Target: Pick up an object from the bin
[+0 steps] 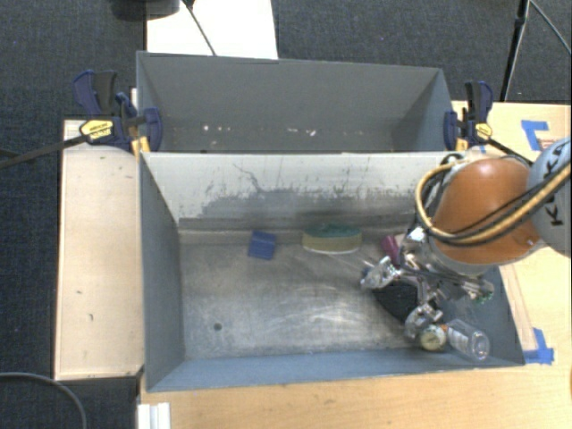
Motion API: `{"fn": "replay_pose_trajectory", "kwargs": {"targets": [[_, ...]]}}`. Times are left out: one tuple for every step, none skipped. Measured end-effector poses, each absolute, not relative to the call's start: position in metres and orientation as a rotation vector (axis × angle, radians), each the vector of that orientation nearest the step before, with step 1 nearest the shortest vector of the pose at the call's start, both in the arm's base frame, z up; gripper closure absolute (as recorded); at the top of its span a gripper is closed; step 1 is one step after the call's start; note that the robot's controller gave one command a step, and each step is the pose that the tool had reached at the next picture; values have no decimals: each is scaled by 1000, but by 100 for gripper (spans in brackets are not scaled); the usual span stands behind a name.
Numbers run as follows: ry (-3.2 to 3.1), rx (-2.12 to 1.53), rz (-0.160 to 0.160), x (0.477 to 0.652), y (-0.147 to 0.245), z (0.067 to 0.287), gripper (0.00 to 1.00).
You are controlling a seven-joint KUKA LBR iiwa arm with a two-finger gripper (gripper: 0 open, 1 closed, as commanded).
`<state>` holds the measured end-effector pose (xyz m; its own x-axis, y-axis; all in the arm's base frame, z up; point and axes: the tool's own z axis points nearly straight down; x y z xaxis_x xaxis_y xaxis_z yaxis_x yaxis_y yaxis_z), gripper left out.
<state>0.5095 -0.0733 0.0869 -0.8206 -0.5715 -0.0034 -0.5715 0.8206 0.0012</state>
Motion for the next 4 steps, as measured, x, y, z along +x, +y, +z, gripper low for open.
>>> {"fn": "replay_pose_trajectory", "kwargs": {"targets": [[2778, -1483, 23, 534, -97, 72, 0], [2634, -1709, 35, 547, -125, 78, 0], [2646, -1695, 23, 547, -132, 80, 100], [2655, -1665, -8, 531, -128, 201, 100]]}}
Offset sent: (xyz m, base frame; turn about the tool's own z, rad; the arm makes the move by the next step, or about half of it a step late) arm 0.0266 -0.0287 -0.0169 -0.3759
